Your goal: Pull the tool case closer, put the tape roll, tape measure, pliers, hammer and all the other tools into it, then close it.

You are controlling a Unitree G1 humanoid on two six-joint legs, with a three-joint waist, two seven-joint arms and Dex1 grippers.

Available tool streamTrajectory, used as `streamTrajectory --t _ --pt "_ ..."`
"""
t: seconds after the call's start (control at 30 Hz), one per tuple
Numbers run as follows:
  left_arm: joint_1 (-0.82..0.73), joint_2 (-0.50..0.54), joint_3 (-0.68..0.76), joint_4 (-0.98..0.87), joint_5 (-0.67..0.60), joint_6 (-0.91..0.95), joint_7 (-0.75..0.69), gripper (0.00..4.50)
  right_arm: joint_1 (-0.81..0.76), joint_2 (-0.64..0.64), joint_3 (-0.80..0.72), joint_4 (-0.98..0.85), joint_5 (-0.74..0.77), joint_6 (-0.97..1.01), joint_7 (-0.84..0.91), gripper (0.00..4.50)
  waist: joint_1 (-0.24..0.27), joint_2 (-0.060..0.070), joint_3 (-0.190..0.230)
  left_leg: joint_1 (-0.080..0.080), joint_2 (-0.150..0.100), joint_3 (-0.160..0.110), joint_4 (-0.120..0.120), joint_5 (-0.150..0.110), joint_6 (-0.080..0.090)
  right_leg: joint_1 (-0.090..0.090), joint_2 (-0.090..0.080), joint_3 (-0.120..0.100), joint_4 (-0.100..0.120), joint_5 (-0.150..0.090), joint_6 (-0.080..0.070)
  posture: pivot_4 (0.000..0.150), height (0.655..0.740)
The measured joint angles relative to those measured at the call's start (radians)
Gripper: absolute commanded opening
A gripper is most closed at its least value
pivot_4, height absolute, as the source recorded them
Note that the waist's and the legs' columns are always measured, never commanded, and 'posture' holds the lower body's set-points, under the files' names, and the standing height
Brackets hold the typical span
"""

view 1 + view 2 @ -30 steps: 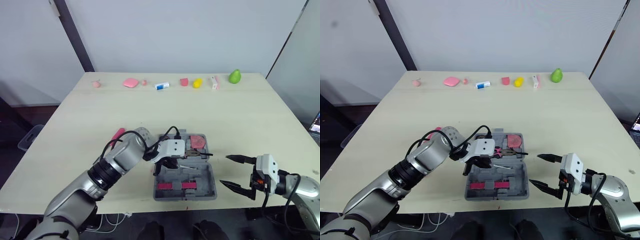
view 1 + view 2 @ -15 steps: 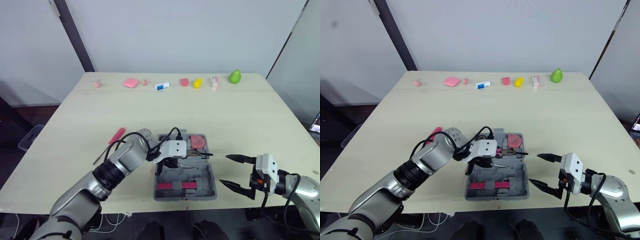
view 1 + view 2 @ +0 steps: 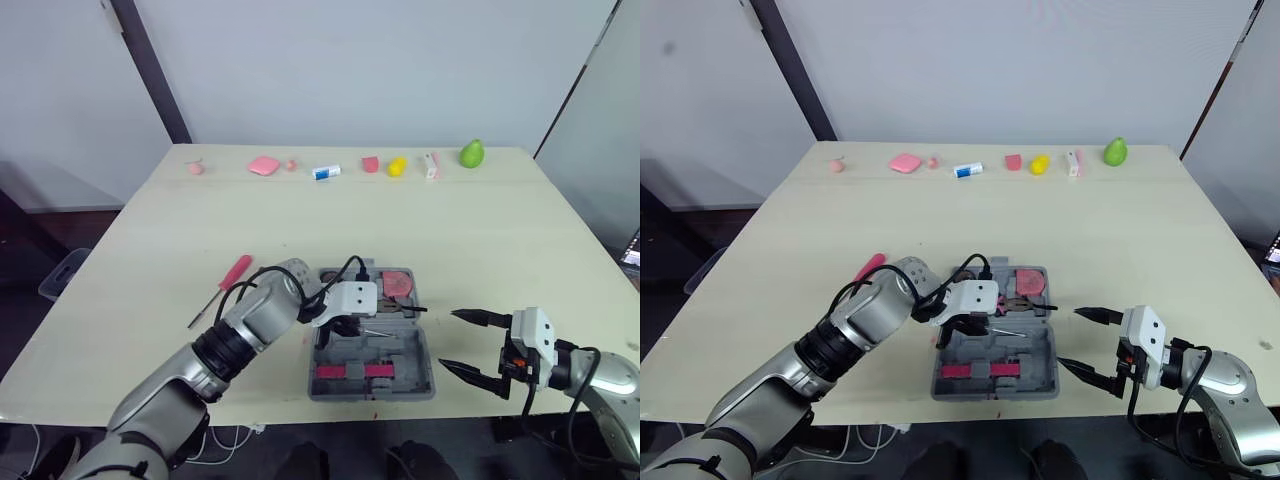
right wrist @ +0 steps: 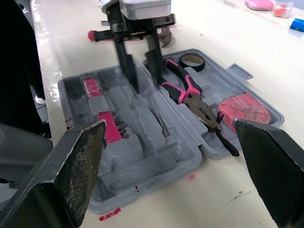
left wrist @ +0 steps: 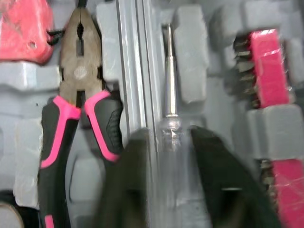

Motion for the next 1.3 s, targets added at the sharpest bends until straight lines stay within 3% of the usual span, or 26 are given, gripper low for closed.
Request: streamTrajectory --t 0.03,0.5,0.6,0.7,0.73,0.77,0.8,1.1,1.3 --pt "0.000 0.000 0.000 0.000 0.003 -0.003 0.000 3.19 0.000 0.000 0.000 0.000 0.000 0.000 0.000 4.50 0.000 0.000 0.000 0.000 0.000 0.000 0.000 0.000 0.000 0.000 0.000 0.000 0.000 0.000 0.000 0.150 0.7400" --pt "0.000 0.026 0.024 -0.050 -0.018 -0.046 -0.035 3.19 -0.012 0.004 0.006 0.000 -0.002 0.002 -0.009 4.50 0.000 0.000 0.000 0.000 0.000 0.000 0.000 0.000 0.000 0.000 0.000 0.000 0.000 0.000 0.000 0.150 0.7400" --pt "0.029 0.025 0.080 -0.049 -0.056 -0.060 -0.013 2.49 -0.017 0.005 0.006 0.000 -0.002 0.002 -0.016 4.50 -0.004 0.000 0.000 0.000 0.000 0.000 0.000 0.000 0.000 0.000 0.000 0.000 0.000 0.000 0.000 0.150 0.7400" --pt "0.043 0.032 0.146 -0.026 -0.098 -0.063 0.008 1.05 -0.021 0.006 0.006 0.000 -0.002 0.002 -0.019 4.50 -0.004 0.000 0.000 0.000 0.000 0.000 0.000 0.000 0.000 0.000 0.000 0.000 0.001 0.000 0.000 0.150 0.7400" --pt "0.047 0.032 0.159 -0.024 -0.105 -0.064 0.010 0.91 -0.021 0.005 0.006 0.000 -0.002 0.002 -0.019 4.50 -0.004 0.000 0.000 0.000 0.000 0.000 0.000 0.000 0.000 0.000 0.000 0.000 0.001 0.000 0.000 0.150 0.7400" --pt "0.061 0.028 0.197 -0.015 -0.141 -0.076 0.013 0.22 -0.022 0.006 0.006 0.000 -0.002 0.002 -0.019 4.50 -0.003 0.000 0.000 0.000 0.000 0.000 0.000 0.000 0.000 0.000 0.000 0.000 0.000 0.000 0.000 0.150 0.7400" --pt "0.067 0.026 0.208 -0.012 -0.155 -0.082 0.011 0.09 -0.023 0.006 0.006 0.000 -0.002 0.002 -0.019 4.50 -0.003 0.000 0.000 0.000 0.000 0.000 0.000 0.000 0.000 0.000 0.000 0.000 0.000 0.000 0.000 0.150 0.7400" --pt "0.110 0.005 0.287 0.123 -0.274 -0.283 -0.037 0.09 -0.030 0.006 0.006 0.003 -0.003 0.002 -0.017 4.50 -0.002 0.000 0.000 0.000 0.000 0.000 0.000 0.000 0.000 0.000 0.000 0.000 0.000 0.000 0.000 0.150 0.7400" --pt "0.134 -0.002 0.283 0.219 -0.277 -0.365 -0.062 0.09 -0.031 0.006 0.007 0.003 -0.004 0.002 -0.018 4.50 -0.002 0.000 0.000 0.000 0.000 0.000 0.000 0.000 0.000 0.000 0.000 0.000 0.001 0.000 0.000 0.150 0.7400"
